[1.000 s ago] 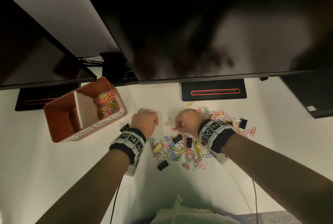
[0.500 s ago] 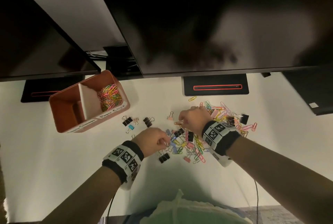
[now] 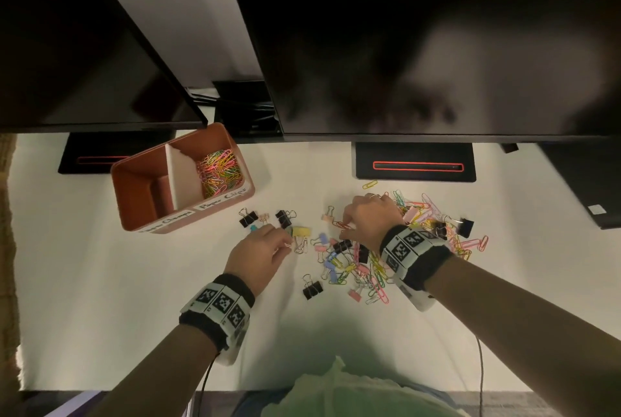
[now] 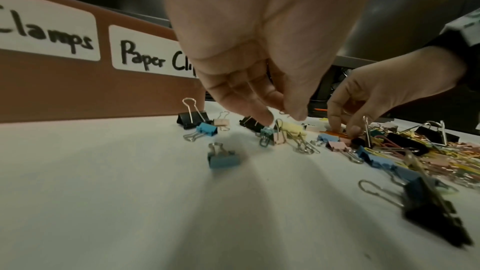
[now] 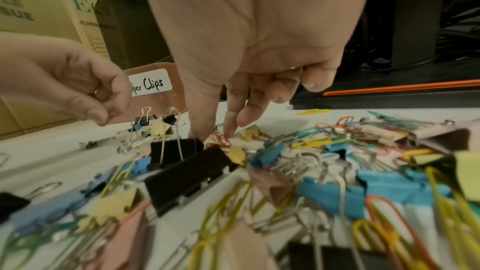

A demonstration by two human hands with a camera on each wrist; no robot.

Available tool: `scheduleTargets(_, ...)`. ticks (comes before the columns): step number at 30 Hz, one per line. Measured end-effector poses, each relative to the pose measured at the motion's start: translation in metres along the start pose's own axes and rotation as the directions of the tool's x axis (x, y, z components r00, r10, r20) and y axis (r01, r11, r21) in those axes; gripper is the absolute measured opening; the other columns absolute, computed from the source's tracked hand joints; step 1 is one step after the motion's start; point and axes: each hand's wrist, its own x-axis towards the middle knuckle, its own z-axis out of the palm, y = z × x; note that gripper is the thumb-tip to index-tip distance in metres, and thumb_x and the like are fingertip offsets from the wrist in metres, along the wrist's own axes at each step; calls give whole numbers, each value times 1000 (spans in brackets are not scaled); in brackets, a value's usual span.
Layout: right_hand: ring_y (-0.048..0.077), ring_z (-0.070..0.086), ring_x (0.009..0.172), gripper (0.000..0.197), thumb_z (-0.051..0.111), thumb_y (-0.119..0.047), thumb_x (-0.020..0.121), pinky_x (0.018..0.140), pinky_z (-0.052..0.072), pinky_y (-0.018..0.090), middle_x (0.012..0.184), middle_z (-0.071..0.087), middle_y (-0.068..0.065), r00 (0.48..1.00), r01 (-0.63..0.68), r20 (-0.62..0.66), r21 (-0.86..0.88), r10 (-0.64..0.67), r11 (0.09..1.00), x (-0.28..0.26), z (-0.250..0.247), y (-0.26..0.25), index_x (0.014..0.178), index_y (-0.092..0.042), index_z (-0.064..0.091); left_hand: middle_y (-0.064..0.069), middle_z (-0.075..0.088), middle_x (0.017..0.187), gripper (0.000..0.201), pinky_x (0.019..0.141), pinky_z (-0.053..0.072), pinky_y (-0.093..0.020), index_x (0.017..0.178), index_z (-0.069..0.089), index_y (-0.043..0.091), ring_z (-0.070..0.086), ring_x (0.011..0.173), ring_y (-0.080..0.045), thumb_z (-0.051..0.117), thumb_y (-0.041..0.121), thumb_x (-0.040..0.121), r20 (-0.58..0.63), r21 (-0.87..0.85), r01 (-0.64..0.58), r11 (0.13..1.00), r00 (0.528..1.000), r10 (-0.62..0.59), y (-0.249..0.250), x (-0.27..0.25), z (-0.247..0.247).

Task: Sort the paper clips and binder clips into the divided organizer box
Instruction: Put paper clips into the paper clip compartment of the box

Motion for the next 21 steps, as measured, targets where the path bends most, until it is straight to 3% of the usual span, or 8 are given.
scheduleTargets(5,23,52,102,26,57,-44,85,92,37,40,105,59,1,1000,6,26,-1,-6,1000,5,-4,-5,97,-21,63,7,58,88,26,74,50,-27,112,58,22,55,76,-11,61,27,86,145,-107,115,988,984,-99,13,-1,8)
scheduleTargets(8,22,52,99,21,56,-39,86,89,38,37,104,59,0,998,45,41,17,-46,999,5,-6,-5,95,-22,64,5,58,89,34,79,51,-31,121,55,25,54,79,-13,59,24,87,163,-108,89,990,984,-71,17,6,16)
scheduleTargets(11,21,53,96,17,54,-33,88,87,42,35,102,60,0,991,130,24,-19,-130,991,3,-7,-4,92,-21,65,0,60,95,28,77,49,-30,115,59,21,55,84,-16,58,20,87,140,-59,85,995,987,-76,16,10,20)
scheduleTargets(15,19,56,93,17,50,-26,89,89,42,35,97,64,-1,977,212,25,-63,-211,975,1,-7,-2,92,-22,65,1,59,90,17,75,47,-27,102,59,15,50,82,-12,60,17,85,50,-81,90,993,995,-87,6,8,18)
scheduleTargets(21,16,56,93,17,49,-29,91,95,41,36,94,66,-5,980,190,-90,133,-179,973,-3,-4,20,94,-23,65,7,56,82,20,77,46,-26,103,57,19,53,84,-13,63,20,84,16,-174,167,970,986,-167,-1,0,17)
